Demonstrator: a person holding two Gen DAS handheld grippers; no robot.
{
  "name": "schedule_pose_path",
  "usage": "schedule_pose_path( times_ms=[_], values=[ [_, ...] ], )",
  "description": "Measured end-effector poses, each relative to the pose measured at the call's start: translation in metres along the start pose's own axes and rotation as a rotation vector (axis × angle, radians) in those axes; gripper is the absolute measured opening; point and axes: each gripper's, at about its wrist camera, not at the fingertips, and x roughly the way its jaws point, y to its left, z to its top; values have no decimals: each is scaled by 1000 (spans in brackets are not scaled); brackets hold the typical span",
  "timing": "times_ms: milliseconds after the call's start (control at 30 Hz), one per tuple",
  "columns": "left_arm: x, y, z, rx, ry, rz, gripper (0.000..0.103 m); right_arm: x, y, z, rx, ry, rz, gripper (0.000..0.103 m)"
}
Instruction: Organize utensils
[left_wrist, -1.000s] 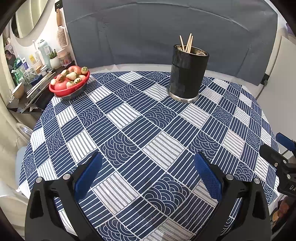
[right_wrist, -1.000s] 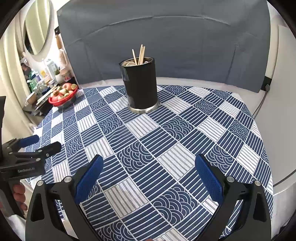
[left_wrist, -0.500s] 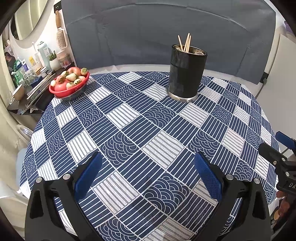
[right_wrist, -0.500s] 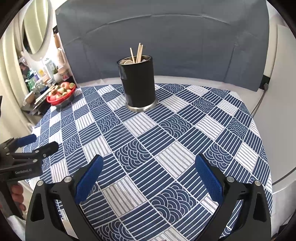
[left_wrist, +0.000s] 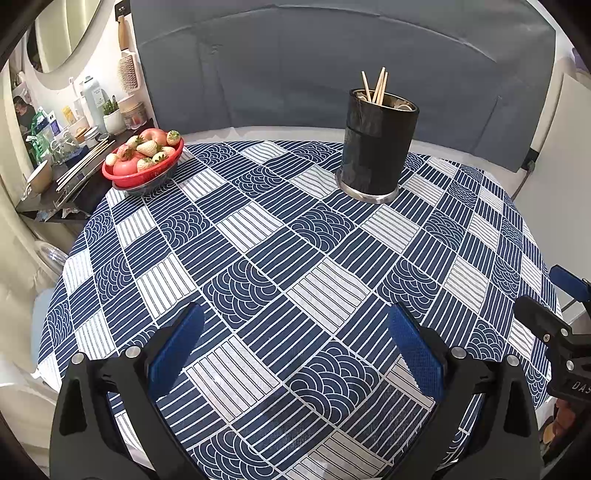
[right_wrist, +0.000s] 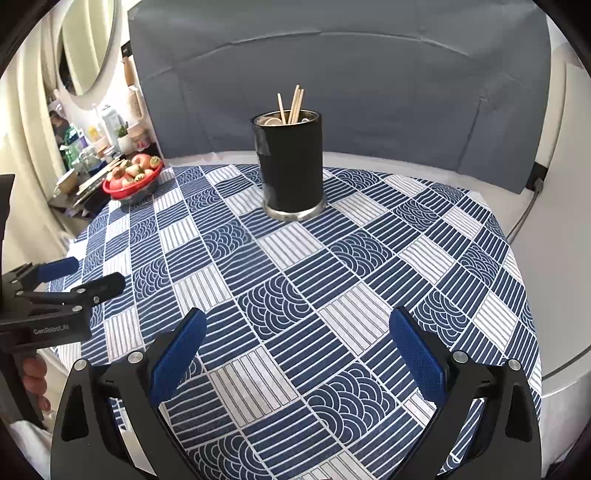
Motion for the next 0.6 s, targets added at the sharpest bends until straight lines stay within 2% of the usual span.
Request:
schedule_pose_path(
  times_ms=[600],
  values=[
    [-3, -2, 0, 11, -12, 8, 97, 1, -3, 0, 20, 2, 2, 95]
  ],
)
